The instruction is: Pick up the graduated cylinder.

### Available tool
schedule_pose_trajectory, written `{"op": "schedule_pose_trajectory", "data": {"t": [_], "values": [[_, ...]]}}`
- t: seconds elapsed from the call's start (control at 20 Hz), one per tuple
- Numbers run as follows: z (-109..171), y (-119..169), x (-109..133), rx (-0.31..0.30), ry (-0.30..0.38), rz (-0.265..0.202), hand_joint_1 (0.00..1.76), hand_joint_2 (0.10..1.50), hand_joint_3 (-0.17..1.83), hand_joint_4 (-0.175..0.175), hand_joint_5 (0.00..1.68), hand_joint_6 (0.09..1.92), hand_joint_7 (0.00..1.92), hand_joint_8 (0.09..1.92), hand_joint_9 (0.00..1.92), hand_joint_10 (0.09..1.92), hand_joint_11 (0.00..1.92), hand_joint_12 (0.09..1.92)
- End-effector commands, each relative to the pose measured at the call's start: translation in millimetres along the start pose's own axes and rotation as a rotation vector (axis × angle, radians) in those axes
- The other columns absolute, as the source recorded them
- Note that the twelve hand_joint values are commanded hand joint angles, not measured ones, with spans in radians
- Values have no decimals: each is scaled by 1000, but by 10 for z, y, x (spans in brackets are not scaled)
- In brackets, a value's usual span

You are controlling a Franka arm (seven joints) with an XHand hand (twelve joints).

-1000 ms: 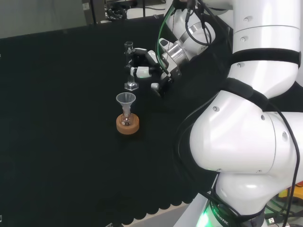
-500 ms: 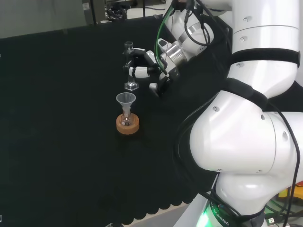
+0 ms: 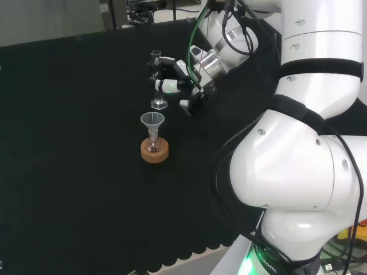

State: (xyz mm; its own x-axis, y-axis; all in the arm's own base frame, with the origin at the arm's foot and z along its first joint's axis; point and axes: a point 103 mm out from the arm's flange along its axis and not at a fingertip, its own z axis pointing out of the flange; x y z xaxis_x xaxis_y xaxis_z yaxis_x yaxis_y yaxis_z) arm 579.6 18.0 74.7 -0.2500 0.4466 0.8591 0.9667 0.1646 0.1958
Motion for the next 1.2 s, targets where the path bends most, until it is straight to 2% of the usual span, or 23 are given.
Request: {"op": "schedule_pose_trajectory", "data": {"t": [0.05,0.35,0.6,0.65,0.7,0.75,0.8,0.9,1.0,1.15,1.2], "values": [[-5,-12,-6,4,8,-8,1035,750,556,-19,637,613,695,601,953,390,747,1099],[15,8,-11,30,1,-2,1094,764,556,-8,741,604,792,583,1065,317,896,1013],[19,10,-9,-9,-38,21,1163,794,568,5,833,607,905,570,1147,253,1035,912],[5,12,-1,-8,-52,19,1154,867,458,-33,890,756,961,567,1181,242,1087,886],[-6,13,13,-6,-75,18,1188,964,287,-91,922,874,980,723,1211,231,1126,861],[-18,12,34,3,-110,13,1219,1030,159,-131,949,934,993,842,1242,222,1158,840],[-37,13,47,11,-141,10,1239,1065,81,-153,973,954,1006,903,1269,210,1181,823],[-41,18,69,19,-197,13,1259,1086,18,-171,1010,945,1034,923,1320,171,1213,789],[-48,26,89,30,-240,6,1266,1085,2,-175,1031,926,1055,906,1358,139,1234,766],[-76,36,114,74,-278,-34,1191,1079,-9,-175,1074,879,1228,515,1419,87,1273,719],[-82,41,125,73,-305,-33,1182,1081,-15,-175,1079,873,1282,412,1440,87,1286,704]]}}
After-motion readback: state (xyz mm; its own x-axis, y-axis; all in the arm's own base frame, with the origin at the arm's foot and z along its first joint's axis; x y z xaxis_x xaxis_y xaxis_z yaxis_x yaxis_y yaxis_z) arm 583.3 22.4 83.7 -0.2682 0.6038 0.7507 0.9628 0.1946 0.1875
